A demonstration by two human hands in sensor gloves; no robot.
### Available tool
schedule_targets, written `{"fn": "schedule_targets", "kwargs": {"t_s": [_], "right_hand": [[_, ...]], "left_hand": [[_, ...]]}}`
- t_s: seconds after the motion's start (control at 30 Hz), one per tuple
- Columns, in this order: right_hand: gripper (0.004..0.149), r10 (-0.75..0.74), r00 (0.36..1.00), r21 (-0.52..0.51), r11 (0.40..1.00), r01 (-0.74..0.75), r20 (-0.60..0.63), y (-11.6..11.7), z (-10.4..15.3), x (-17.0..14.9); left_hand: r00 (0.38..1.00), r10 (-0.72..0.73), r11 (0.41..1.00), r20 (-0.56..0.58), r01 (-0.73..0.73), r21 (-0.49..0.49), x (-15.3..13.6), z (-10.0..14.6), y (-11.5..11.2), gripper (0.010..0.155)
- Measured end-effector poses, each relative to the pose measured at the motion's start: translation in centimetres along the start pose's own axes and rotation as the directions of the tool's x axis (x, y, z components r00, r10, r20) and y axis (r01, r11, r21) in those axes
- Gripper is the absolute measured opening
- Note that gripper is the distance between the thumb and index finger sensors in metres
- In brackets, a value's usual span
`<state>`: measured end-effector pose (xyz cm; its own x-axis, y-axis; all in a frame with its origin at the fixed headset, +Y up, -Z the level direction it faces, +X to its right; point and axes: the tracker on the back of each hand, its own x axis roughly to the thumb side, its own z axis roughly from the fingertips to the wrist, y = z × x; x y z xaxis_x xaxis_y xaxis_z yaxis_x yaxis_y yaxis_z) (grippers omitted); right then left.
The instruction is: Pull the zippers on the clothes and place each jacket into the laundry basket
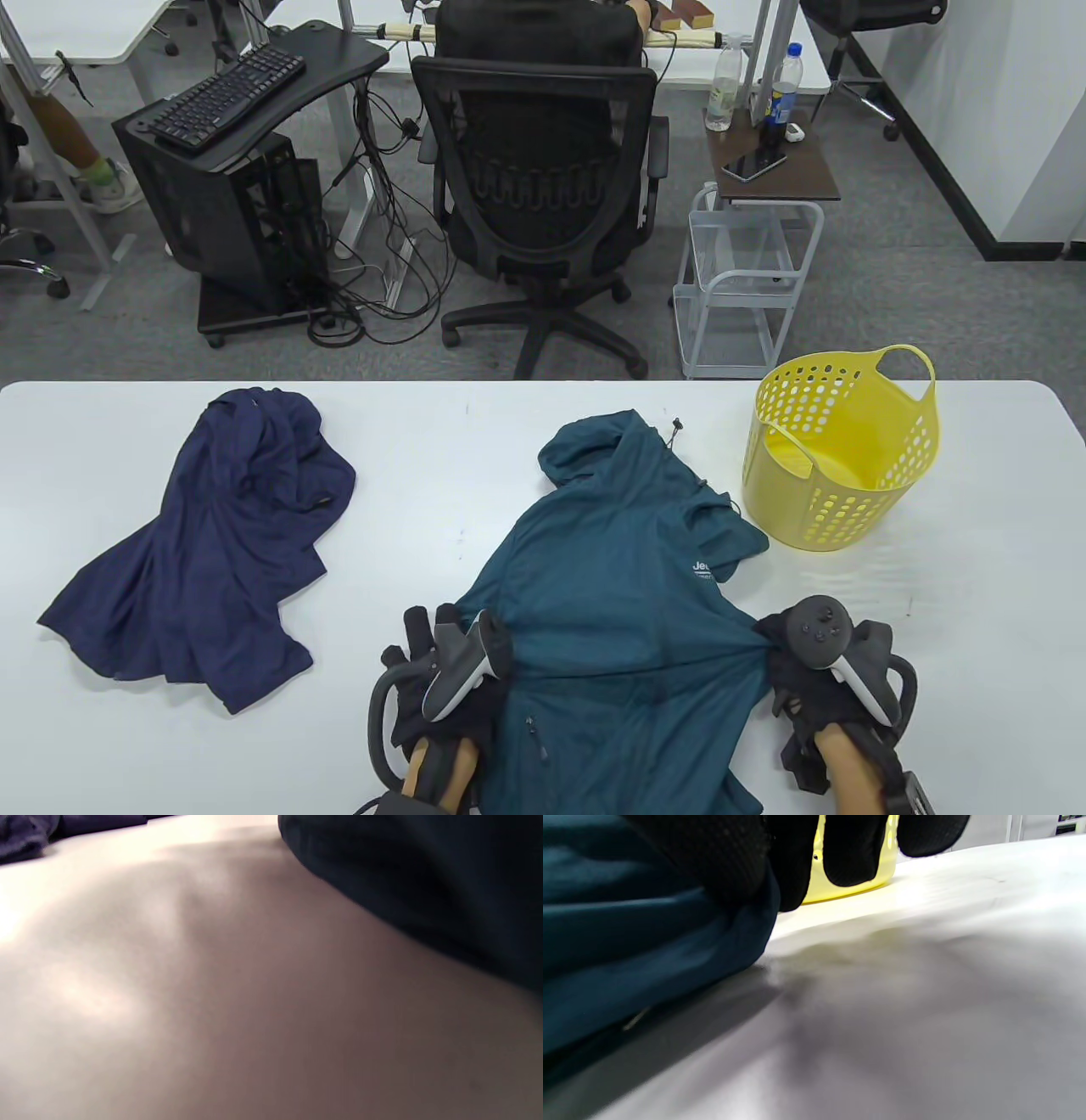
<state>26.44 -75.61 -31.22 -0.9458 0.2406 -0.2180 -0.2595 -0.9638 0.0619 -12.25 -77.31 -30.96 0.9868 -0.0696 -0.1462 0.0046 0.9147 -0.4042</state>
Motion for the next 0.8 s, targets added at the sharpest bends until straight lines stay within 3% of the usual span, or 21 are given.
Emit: {"fn": "schedule_targets", "kwargs": {"t_s": [0.17,0.27,0.3,0.4,0.47,0.57,0.67,0.8], "right_hand": [[0.058,-0.074,0.993,-0.146,0.985,0.088,0.096,-2.7,2.5,1.6],[0.053,-0.046,0.961,-0.125,0.989,0.083,0.273,-3.9,5.2,4.4],[0.045,-0.029,0.946,-0.095,0.993,0.063,0.323,-3.8,5.7,5.2],[0.040,-0.042,0.865,0.178,0.982,-0.055,0.500,-1.0,6.5,8.6],[0.050,-0.042,0.864,0.311,0.941,-0.134,0.501,1.4,6.4,9.6],[0.064,0.034,0.890,0.409,0.880,-0.243,0.455,3.6,5.8,9.5],[0.067,-0.024,0.914,0.421,0.892,-0.163,0.405,3.6,4.9,8.5],[0.071,0.015,0.952,0.408,0.901,-0.145,0.307,3.8,3.2,6.6]], "left_hand": [[0.984,0.108,0.982,0.141,-0.128,0.138,-0.5,4.0,3.2,0.070],[0.970,0.024,0.983,0.240,-0.066,0.171,0.5,6.9,4.6,0.051],[0.960,-0.007,0.991,0.280,-0.031,0.129,1.1,7.2,4.4,0.043],[0.914,-0.045,0.979,0.404,0.120,-0.163,3.5,6.9,1.6,0.052],[0.919,-0.084,0.957,0.385,0.182,-0.224,4.3,6.3,0.1,0.064],[0.922,-0.072,0.966,0.379,0.159,-0.202,3.8,6.2,0.1,0.080],[0.938,-0.074,0.953,0.339,0.166,-0.252,3.2,4.7,-0.7,0.087],[0.967,-0.103,0.944,0.232,0.168,-0.283,2.1,2.0,-1.6,0.094]]}}
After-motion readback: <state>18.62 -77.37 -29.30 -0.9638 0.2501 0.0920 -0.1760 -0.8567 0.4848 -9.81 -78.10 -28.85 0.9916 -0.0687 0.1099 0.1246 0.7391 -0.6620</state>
